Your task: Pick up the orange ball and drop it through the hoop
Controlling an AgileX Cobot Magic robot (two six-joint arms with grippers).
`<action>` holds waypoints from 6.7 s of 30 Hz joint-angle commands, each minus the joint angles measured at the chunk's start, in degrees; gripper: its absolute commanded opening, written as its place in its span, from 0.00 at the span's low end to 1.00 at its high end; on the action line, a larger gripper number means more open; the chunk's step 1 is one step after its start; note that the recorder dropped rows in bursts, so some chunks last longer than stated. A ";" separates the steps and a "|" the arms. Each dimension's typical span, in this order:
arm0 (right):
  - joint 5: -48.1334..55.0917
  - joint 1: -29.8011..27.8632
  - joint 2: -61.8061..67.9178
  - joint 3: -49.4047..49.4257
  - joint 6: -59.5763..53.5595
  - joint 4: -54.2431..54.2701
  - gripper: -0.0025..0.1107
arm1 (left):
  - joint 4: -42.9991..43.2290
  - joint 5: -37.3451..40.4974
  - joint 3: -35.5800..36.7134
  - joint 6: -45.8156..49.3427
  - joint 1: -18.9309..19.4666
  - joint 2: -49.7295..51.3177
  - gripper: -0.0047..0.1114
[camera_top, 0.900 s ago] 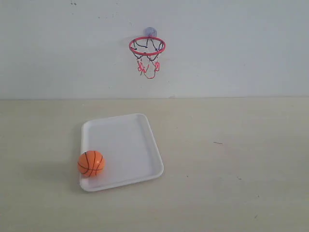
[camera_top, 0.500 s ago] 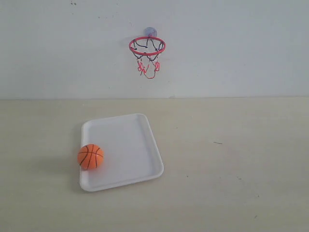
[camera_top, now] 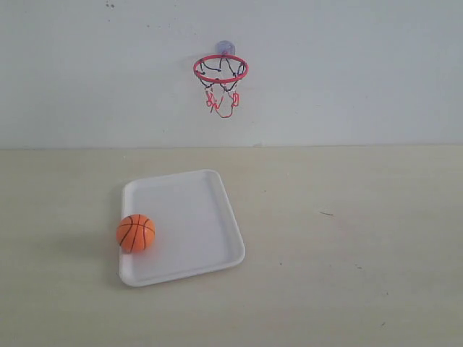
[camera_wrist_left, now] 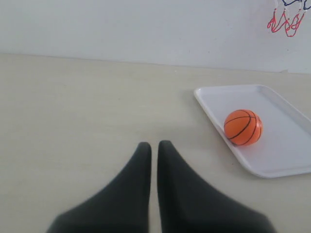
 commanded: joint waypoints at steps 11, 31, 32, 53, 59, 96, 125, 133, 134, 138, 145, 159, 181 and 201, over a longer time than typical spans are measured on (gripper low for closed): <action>-0.40 -0.40 -0.27 -0.01 0.00 -0.64 0.02 | -0.19 -0.68 0.23 -0.39 0.15 -0.22 0.08; -56.21 -0.40 -0.27 -0.01 0.00 -5.48 0.02 | -0.19 -0.68 0.23 -0.39 0.15 -0.22 0.08; -58.77 -0.40 -0.27 -0.01 0.00 -4.43 0.02 | -0.19 -0.68 0.23 -0.39 0.15 -0.22 0.08; -2.91 -0.24 44.24 -34.08 -25.39 15.07 0.02 | -0.19 -0.68 0.23 -0.39 0.15 -0.22 0.08; -12.09 -0.24 51.11 -34.18 -20.61 20.23 0.02 | -0.19 -0.68 0.23 -0.39 0.15 -0.22 0.08; -8.26 40.29 110.33 -76.73 -34.42 31.32 0.72 | -0.19 -0.68 0.23 -0.39 0.15 -0.22 0.08; -8.97 40.47 128.17 -91.52 -16.51 30.64 0.75 | -0.19 -0.68 0.23 -0.39 0.15 -0.22 0.08; -9.47 39.69 129.55 -91.81 -16.61 30.64 0.75 | -0.19 -0.68 0.23 -0.39 0.15 -0.22 0.08; -9.35 39.69 129.81 -92.05 -16.61 30.64 0.75 | -0.19 -0.68 0.23 -0.39 0.15 -0.22 0.08; -8.23 39.69 130.81 -94.01 -16.61 30.87 0.75 | -0.19 -0.68 0.23 -0.39 0.15 -0.22 0.08; -5.64 39.69 132.33 -96.80 -16.49 30.87 0.75 | -0.19 -0.68 0.23 -0.39 0.15 -0.22 0.08; -3.90 39.69 132.33 -96.69 -14.87 30.87 0.26 | -0.19 -0.68 0.23 -0.39 0.15 -0.22 0.08; 6.39 39.69 118.30 -96.69 -18.55 21.66 0.02 | -0.19 -0.68 0.23 -0.39 0.15 -0.22 0.08; 31.68 25.63 106.04 -96.61 -15.95 11.37 0.02 | -0.19 -0.68 0.23 -0.39 0.15 -0.22 0.08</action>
